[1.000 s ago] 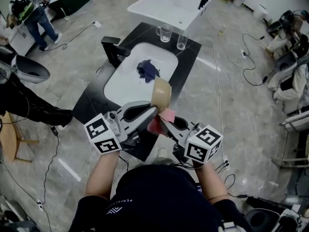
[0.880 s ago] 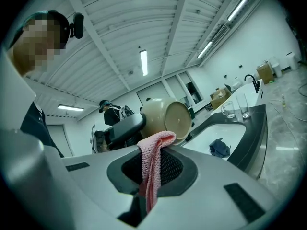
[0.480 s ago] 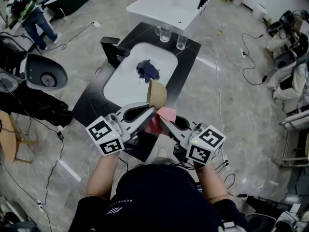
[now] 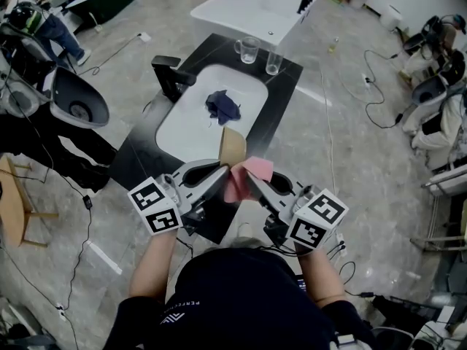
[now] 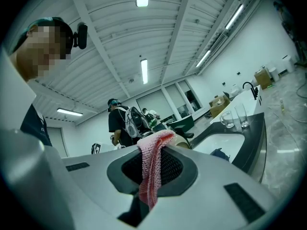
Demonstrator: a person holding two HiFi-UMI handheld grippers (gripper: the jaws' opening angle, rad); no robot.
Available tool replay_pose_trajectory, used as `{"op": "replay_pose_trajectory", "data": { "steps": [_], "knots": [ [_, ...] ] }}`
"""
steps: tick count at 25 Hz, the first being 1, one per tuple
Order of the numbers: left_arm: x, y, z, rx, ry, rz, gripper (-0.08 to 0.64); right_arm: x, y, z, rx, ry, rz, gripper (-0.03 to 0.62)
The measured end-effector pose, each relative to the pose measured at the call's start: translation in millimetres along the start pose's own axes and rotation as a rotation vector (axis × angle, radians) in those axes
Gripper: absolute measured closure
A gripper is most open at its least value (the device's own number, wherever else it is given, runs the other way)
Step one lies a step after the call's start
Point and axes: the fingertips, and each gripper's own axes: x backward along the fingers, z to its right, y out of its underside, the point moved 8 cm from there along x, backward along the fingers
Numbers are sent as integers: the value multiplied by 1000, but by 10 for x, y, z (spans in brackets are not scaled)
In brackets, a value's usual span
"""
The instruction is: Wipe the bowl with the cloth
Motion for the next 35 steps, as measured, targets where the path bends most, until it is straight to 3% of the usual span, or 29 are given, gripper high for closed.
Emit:
{"op": "replay_pose_trajectory", "data": {
  "steps": [8,20,30,35],
  "knots": [
    [-55,187,127,-26,60,-112,538,36,-113,6,44,23,45,549],
    [-97,167,332,-59,238,-149,538,132,-245,146,206,112,21,549],
    [14,44,462,-63,377,-100,538,193,-265,272,143,111,45,549],
    [36,-15,442,-59,412,-69,539,169,-245,379,96,109,38,549]
  ]
}}
